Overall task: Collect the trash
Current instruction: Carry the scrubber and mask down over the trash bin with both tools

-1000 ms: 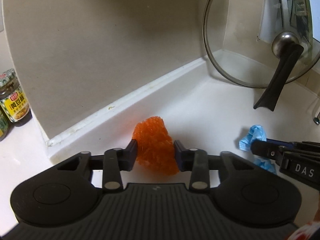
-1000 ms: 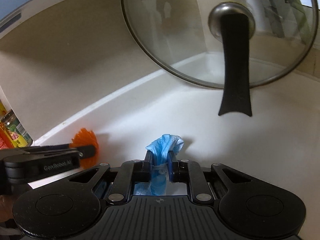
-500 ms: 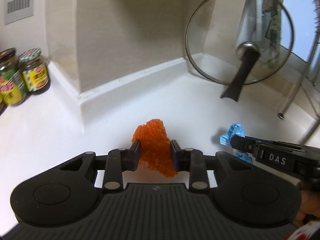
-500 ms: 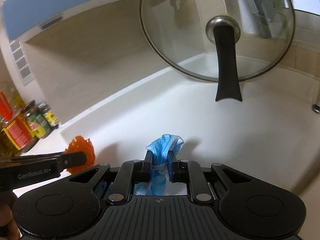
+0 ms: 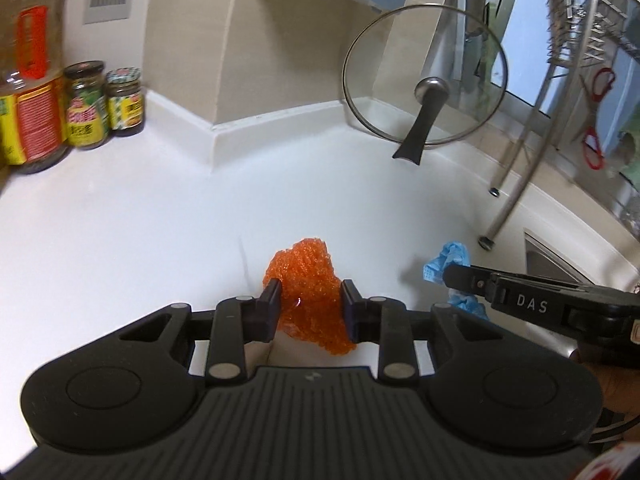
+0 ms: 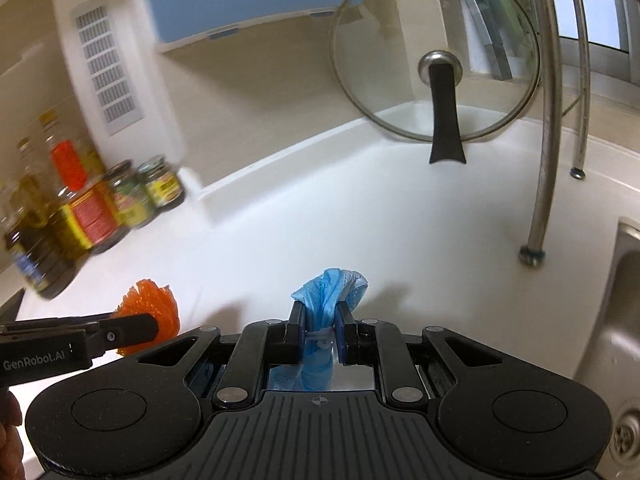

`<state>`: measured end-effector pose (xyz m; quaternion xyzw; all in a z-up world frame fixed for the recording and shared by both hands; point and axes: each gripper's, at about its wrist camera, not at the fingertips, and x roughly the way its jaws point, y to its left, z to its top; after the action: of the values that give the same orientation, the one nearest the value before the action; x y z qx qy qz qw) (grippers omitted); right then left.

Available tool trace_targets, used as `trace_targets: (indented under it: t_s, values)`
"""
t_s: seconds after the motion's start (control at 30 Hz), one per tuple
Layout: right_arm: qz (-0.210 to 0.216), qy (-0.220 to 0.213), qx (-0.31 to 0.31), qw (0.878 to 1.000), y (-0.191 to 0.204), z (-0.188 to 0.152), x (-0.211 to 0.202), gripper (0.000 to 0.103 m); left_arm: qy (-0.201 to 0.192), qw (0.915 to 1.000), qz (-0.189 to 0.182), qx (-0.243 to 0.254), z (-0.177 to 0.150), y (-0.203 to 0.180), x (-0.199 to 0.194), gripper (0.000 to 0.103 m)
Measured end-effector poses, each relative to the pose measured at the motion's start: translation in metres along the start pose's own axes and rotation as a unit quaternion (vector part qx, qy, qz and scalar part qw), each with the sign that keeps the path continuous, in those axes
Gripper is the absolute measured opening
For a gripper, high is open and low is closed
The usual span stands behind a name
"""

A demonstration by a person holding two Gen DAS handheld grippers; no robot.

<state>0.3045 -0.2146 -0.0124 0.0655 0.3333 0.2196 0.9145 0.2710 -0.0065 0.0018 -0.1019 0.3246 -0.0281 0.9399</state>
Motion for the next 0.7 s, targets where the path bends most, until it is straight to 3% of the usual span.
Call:
trace_targets:
  t_s: [0.33, 0.7]
  values:
    - [0.018, 0.017, -0.023, 0.999, 0.058, -0.052, -0.046, 0.015, 0.002, 0.9999, -0.011, 0.008, -0.046, 0.024, -0.078, 0.028]
    - [0.015, 0.042, -0.026, 0.999, 0.085, -0.094, -0.071, 0.015, 0.037, 0.999, -0.024, 0.005, -0.089, 0.037, -0.099, 0.028]
